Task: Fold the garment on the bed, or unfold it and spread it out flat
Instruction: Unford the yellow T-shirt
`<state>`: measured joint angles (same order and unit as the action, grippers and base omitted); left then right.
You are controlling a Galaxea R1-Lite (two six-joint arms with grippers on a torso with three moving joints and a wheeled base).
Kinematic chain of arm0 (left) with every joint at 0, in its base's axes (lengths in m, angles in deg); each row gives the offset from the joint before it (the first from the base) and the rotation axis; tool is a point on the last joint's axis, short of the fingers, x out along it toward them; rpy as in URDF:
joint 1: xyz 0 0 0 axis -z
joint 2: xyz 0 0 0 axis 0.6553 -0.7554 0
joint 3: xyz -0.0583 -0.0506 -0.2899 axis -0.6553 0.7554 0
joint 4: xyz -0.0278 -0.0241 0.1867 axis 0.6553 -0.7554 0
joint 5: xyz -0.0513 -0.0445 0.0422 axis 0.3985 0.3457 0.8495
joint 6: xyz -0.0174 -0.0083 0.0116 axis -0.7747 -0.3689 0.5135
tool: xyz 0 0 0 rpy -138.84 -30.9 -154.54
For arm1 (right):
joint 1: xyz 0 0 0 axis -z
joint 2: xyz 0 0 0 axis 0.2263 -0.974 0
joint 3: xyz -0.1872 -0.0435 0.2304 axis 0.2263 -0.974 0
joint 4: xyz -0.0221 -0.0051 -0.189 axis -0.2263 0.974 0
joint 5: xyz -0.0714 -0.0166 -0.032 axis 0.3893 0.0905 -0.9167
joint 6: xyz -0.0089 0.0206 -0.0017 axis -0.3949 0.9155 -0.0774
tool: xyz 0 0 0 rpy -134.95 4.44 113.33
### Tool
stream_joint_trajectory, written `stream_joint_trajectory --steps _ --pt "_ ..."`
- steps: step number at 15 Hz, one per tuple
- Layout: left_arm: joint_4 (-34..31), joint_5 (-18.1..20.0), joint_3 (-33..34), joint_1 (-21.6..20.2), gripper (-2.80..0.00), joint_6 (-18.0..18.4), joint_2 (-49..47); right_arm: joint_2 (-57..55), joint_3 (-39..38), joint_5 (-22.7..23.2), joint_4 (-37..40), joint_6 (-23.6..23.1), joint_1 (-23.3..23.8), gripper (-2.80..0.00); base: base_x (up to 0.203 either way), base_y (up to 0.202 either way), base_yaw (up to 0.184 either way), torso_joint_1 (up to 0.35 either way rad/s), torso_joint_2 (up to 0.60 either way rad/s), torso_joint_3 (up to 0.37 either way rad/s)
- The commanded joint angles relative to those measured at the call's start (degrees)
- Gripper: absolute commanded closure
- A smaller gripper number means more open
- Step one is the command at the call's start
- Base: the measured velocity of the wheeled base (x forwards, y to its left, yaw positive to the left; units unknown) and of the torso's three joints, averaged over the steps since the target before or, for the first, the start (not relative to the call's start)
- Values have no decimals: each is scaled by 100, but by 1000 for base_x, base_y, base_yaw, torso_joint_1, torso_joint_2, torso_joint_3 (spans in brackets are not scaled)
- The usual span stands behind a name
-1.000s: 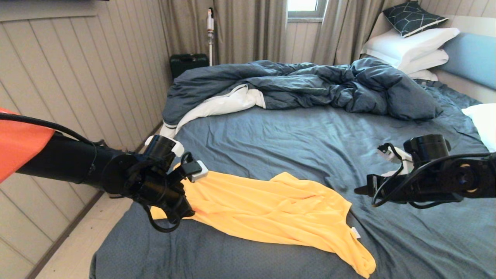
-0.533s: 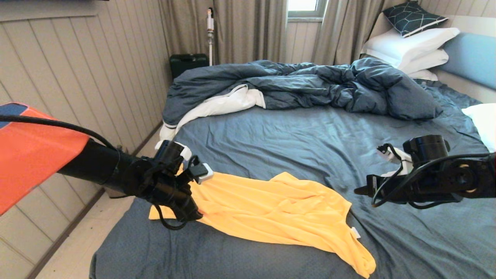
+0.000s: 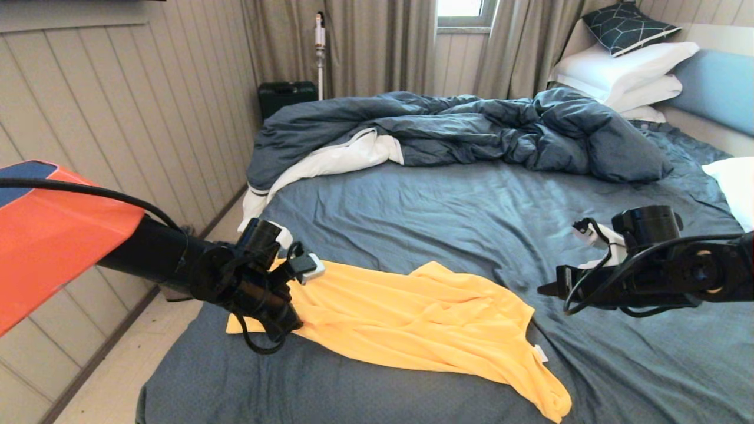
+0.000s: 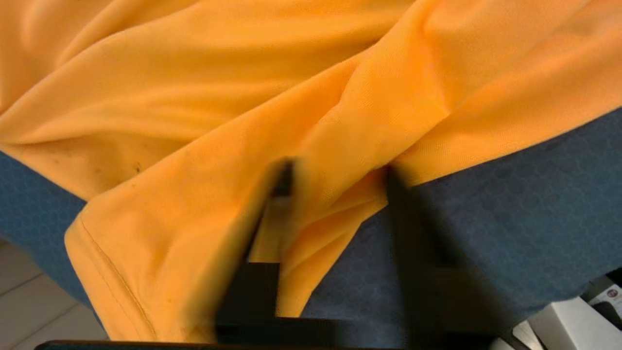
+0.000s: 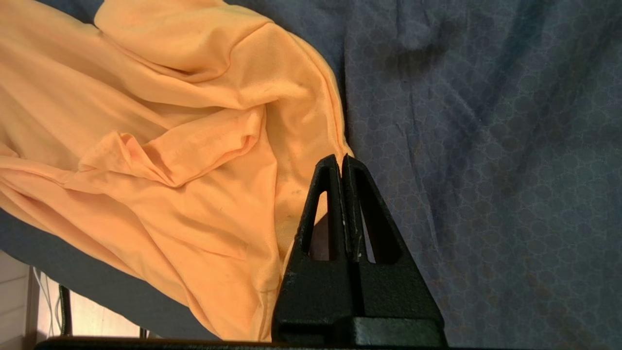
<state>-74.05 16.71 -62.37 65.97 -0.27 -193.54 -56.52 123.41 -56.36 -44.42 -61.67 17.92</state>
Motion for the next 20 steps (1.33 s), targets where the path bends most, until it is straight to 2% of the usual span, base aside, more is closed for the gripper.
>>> stream_joint_trajectory --steps 1,3,6,10,12,17,20 --pt "-1 4 108 2 0 16 141 -1 -3 17 -8 5 -1 0 0 0 0 0 0 0" --pt "-6 7 343 4 0 11 348 12 -21 13 -8 5 -1 0 0 0 0 0 0 0" --pt "-9 22 1113 146 0 -3 886 17 -30 20 -9 5 -1 0 0 0 0 0 0 0" --pt "10 63 2116 759 0 -60 1381 34 -38 28 -8 5 -1 0 0 0 0 0 0 0" --pt "16 74 2376 1081 0 -87 1523 16 -38 28 -8 5 -1 0 0 0 0 0 0 0" --pt "10 91 2669 1348 0 -143 1770 -27 -21 11 -17 5 -9 0 0 0 0 0 0 0" --pt "8 92 3083 1765 0 -228 2130 -27 -32 19 -9 5 -18 0 0 0 0 0 0 0"
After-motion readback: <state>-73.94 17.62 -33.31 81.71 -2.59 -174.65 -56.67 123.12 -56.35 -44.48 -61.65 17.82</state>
